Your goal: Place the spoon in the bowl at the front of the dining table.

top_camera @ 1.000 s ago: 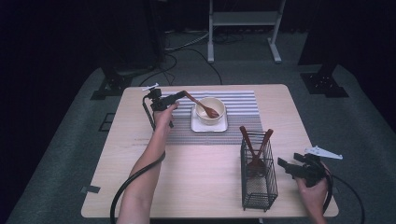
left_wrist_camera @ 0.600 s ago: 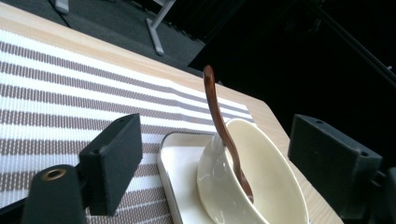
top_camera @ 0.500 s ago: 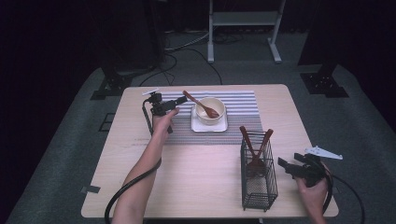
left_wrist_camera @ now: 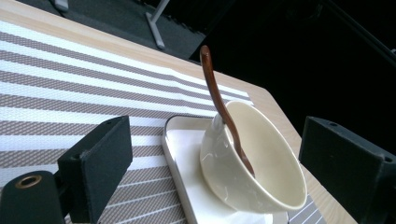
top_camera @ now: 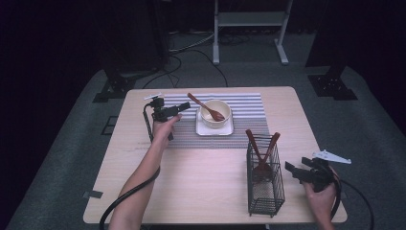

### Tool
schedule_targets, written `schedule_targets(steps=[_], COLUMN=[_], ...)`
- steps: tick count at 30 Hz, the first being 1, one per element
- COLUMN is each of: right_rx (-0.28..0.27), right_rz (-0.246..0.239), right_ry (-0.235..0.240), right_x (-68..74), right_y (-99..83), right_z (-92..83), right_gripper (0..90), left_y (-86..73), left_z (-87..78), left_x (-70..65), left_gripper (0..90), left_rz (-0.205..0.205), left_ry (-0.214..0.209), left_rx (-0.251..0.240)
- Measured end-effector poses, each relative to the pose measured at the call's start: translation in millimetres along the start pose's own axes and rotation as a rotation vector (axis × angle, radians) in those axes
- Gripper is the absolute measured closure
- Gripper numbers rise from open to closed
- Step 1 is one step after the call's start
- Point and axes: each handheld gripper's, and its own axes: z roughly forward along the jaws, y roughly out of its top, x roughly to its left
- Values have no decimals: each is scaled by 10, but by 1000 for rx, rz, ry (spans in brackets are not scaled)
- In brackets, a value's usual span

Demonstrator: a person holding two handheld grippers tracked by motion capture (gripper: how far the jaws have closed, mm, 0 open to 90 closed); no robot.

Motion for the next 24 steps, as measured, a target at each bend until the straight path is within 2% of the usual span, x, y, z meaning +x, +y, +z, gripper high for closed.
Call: schedule_targets(steps=[6, 7, 18, 24], right_rx=[3, 3, 4, 4], right_rz=[-2, -2, -4, -5], right_ry=[-3, -3, -4, -6], right_x=[4, 4, 5, 8], right_y=[1, 1, 1, 1], right_z=[2, 2, 2, 3], right_gripper=[162, 162, 161, 161], left_y=[-8, -8, -123, -148], left_z=[-80, -80, -118, -159], left_x=[-6, -6, -35, -45], left_gripper=[75, 53, 36, 28], left_rz=[20, 20, 42, 55], left_ry=[2, 2, -7, -10], left_rx=[10, 10, 52, 58])
